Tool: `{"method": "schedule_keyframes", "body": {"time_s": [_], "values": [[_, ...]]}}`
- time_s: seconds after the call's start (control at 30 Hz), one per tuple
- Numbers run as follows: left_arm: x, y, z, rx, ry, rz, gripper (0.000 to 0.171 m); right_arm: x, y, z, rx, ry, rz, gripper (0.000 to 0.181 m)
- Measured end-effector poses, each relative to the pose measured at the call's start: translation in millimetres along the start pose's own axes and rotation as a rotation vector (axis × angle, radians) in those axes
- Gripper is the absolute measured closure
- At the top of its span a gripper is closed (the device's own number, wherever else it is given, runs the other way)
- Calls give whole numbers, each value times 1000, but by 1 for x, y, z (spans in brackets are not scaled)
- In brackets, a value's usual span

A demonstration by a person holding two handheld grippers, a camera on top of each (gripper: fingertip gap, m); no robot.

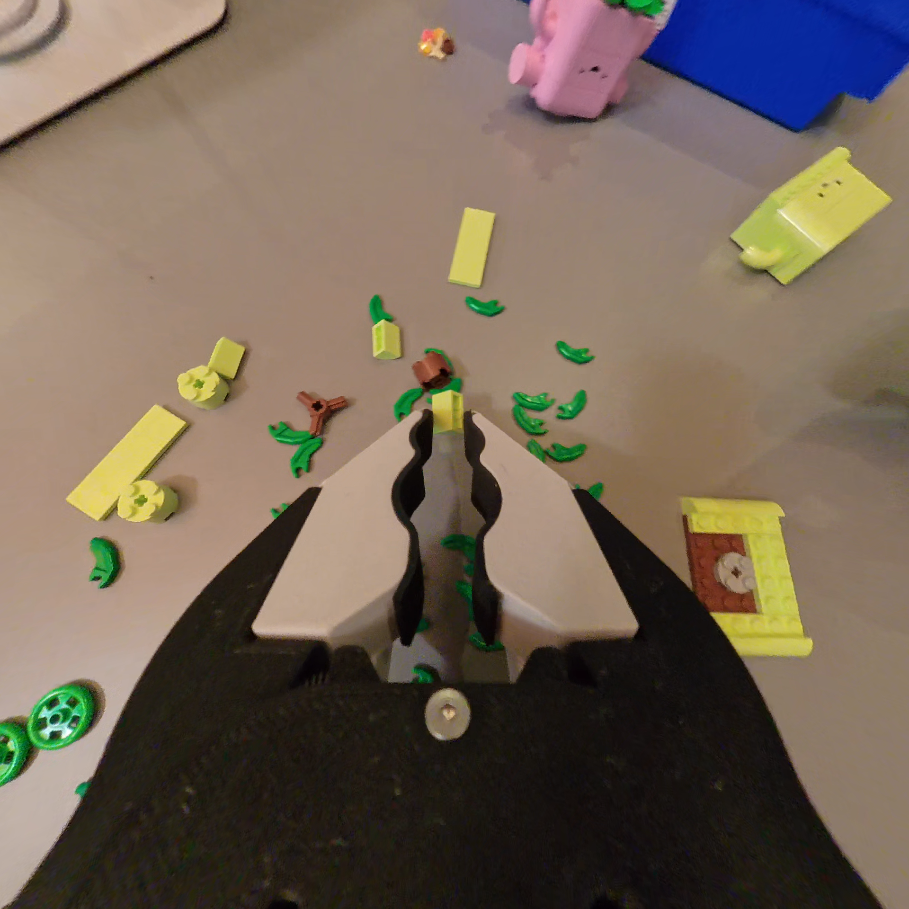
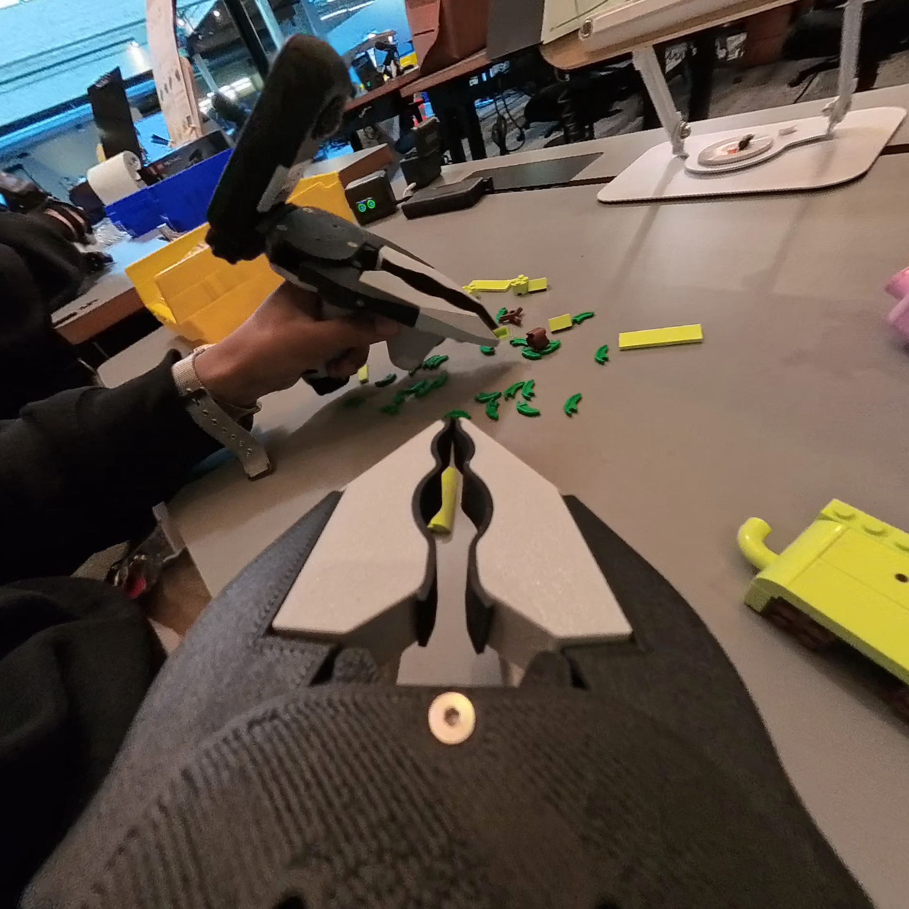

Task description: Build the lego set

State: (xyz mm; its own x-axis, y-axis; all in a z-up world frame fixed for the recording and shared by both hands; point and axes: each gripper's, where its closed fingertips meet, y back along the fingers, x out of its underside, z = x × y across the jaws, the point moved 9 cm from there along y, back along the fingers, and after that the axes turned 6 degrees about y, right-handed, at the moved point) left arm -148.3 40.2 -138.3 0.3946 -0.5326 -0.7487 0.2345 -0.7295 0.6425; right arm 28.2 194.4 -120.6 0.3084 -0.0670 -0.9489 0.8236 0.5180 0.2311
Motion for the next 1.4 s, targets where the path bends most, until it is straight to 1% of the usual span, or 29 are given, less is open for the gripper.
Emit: {"method": "schedule_keyframes", "body": {"time_s": [0.13,0.2,0.27,0.33,0.4,0.43,0.5,0.57,0.63,0.73,0.77,0.83,0.87,1.0,1.1,1.13,1.2,1.3,1.4], "values": [[11,13,-12,-22,-96,2,160,1,-3,1,-16,6,26,181],[14,24,-17,-19,-127,-42,161,2,-5,3,-8,25,43,181],[18,35,-28,30,-181,-102,161,3,-7,5,0,52,66,181],[26,42,-40,44,-272,-140,161,4,-10,8,-5,74,96,181],[35,45,-52,3,-409,-146,161,5,-14,10,-24,79,121,181],[39,45,-58,-19,-475,-144,161,4,-16,12,-45,66,123,177],[43,45,-72,-9,-580,-132,161,1,-19,15,-113,9,115,163],[42,45,-84,-24,-651,-146,161,-4,-23,17,-155,-62,117,155],[42,48,-94,-1,-710,-184,161,-5,-27,16,-169,-104,152,151],[48,54,-107,49,-770,-228,161,1,-33,17,-209,-135,247,145],[50,55,-110,54,-788,-228,162,3,-34,18,-239,-154,261,148],[53,57,-115,54,-834,-228,162,6,-31,21,-296,-204,240,172],[54,59,-117,59,-851,-233,162,7,-30,21,-315,-227,227,173],[56,59,-123,116,-841,-236,162,13,-22,20,-368,-282,212,175],[58,57,-126,156,-819,-228,161,16,-18,20,-372,-285,217,177],[59,56,-127,167,-809,-225,157,16,-17,19,-365,-278,222,177],[59,55,-126,181,-775,-216,145,16,-15,17,-340,-253,234,177],[61,55,-118,182,-694,-206,141,17,-12,12,-276,-197,250,177],[63,54,-109,183,-608,-198,139,21,-9,6,-168,-108,293,177]]}}
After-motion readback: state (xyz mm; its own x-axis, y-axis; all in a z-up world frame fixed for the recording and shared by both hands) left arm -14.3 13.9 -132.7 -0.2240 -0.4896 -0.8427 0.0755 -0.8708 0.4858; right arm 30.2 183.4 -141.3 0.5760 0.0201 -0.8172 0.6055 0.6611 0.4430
